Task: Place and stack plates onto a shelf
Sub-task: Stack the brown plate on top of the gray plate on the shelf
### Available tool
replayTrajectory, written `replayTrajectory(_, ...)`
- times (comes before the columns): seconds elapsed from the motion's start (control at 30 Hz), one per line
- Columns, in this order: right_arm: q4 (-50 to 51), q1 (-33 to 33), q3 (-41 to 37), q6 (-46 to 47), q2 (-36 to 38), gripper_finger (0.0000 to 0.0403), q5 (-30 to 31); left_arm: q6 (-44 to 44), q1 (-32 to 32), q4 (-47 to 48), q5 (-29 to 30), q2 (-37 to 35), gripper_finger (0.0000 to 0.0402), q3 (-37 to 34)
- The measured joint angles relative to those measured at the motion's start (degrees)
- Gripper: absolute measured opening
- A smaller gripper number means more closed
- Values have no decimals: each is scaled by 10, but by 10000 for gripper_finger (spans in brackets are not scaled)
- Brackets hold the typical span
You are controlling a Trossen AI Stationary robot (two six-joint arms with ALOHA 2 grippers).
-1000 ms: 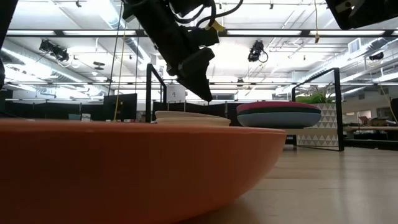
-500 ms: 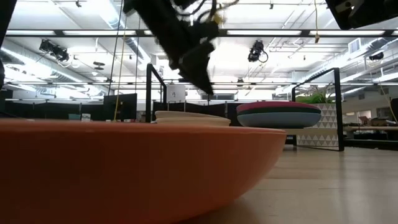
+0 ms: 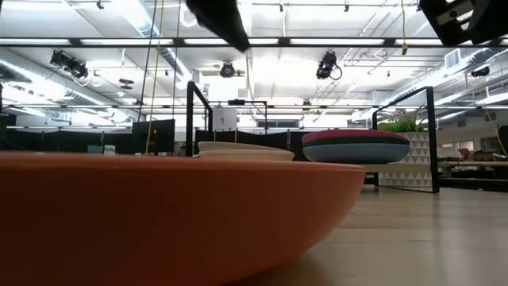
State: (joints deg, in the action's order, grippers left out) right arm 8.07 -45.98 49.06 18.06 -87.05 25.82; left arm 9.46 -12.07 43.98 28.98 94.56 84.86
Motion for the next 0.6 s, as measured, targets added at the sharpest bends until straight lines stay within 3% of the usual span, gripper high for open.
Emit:
replayTrajectory(0.43,-21,0,-1,-12,0,119,0,105,-50,171,157,-56,105,-1)
replayTrajectory(0.6,-20,0,-1,-12,0,119,0,149,-40,202,213,-79,105,-56)
